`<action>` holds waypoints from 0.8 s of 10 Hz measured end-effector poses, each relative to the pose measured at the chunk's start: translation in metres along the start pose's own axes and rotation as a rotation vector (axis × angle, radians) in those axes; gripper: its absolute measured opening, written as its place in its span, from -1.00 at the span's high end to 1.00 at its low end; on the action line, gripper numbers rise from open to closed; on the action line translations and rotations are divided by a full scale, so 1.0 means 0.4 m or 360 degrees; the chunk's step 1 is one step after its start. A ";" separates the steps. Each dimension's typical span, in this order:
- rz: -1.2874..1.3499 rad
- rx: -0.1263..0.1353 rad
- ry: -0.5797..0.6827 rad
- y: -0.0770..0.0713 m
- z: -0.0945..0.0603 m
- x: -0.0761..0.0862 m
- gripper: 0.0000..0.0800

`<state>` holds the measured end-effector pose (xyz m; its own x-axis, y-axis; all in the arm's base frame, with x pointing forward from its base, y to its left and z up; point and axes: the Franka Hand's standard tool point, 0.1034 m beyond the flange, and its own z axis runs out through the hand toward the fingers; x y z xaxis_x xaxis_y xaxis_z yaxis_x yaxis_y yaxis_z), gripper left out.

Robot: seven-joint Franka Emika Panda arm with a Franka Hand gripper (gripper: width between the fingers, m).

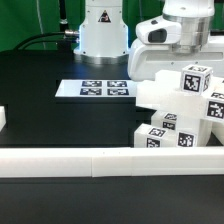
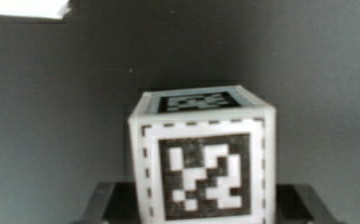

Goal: Assemble chair

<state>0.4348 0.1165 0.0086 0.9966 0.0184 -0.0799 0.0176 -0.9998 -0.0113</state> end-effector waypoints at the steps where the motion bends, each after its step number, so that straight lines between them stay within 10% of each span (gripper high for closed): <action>1: 0.0000 0.0000 0.0000 0.000 0.000 0.000 0.29; 6: 0.0004 0.0006 0.0002 0.020 -0.014 0.018 0.29; 8: 0.0011 0.0034 -0.0029 0.033 -0.073 0.048 0.29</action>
Offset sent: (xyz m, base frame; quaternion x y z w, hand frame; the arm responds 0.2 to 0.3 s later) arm 0.0026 -0.0020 0.0005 0.0020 0.0020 -0.0038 1.0000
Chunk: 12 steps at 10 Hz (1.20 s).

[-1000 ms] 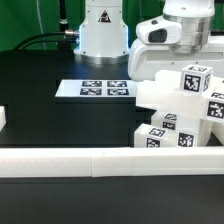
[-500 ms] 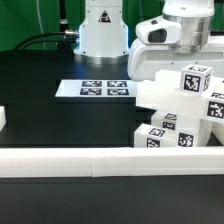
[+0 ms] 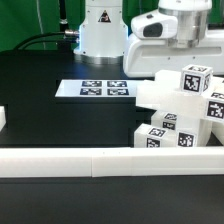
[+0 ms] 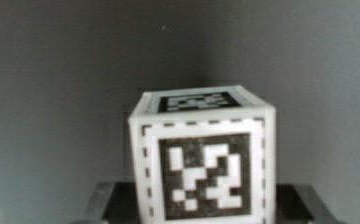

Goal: Assemble chair

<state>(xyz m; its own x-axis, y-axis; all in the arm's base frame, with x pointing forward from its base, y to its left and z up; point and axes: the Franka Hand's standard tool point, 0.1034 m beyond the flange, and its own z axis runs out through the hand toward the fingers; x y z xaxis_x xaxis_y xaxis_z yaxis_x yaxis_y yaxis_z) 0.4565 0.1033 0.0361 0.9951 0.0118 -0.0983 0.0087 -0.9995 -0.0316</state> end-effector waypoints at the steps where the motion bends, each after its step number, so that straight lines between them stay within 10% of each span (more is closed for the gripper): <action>1: 0.0007 0.0020 -0.0033 0.001 -0.045 0.019 0.29; 3: -0.0025 0.0025 -0.0079 -0.003 -0.137 0.080 0.29; 7: -0.0074 0.0029 -0.0067 0.009 -0.153 0.106 0.29; 9: -0.0079 0.0062 -0.0032 0.008 -0.265 0.243 0.29; 12: -0.0022 0.0056 0.0005 -0.027 -0.302 0.320 0.29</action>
Offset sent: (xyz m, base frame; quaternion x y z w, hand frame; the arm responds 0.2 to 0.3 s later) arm 0.0000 0.0000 0.0000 0.0000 0.0000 0.0000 1.0000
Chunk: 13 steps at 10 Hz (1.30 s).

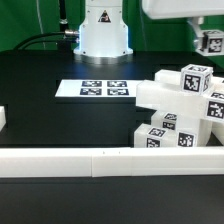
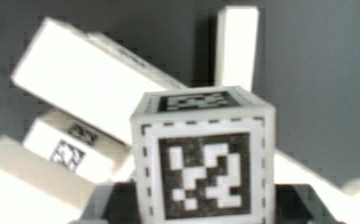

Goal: Assemble chair

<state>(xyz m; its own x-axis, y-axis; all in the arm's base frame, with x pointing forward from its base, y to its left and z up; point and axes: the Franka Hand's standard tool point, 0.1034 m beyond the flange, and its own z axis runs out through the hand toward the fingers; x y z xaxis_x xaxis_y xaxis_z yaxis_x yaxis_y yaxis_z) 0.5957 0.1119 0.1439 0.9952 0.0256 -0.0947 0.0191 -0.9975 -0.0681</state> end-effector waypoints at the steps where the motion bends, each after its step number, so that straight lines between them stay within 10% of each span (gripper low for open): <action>1: 0.0002 0.0000 -0.0002 0.002 0.002 -0.001 0.29; 3: -0.0114 -0.0060 0.0091 0.002 0.011 0.017 0.29; 13: -0.0131 -0.0072 0.0110 0.010 0.046 0.012 0.29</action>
Offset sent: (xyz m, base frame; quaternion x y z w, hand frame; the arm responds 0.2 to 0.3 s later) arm 0.0210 0.0036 -0.0031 0.0042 0.0422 -0.0972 0.9944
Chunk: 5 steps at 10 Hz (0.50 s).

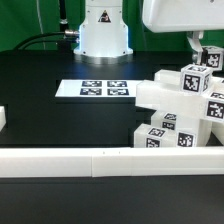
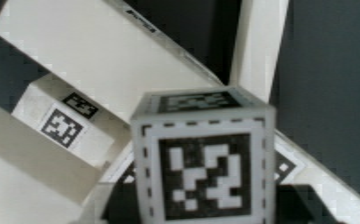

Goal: Assemble chair

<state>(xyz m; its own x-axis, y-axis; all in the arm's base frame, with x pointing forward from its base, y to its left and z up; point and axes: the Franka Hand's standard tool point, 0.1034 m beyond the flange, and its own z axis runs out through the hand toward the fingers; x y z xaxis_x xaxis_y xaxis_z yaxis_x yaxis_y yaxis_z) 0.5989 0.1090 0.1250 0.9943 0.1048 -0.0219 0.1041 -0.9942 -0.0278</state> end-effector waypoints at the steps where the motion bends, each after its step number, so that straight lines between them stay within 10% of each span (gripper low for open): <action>1: -0.0001 0.0000 0.0000 -0.001 0.001 0.000 0.29; 5: -0.0001 -0.0004 0.0007 0.003 0.012 0.002 0.29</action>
Offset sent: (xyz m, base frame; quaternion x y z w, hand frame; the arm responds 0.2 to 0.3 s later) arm 0.0020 0.0027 -0.0067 -0.0005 0.0117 -0.0061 0.9999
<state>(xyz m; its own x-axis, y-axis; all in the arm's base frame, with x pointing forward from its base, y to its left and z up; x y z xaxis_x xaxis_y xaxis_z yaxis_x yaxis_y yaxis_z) 0.5998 0.1082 0.1201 0.9943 0.1052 -0.0176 0.1047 -0.9942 -0.0251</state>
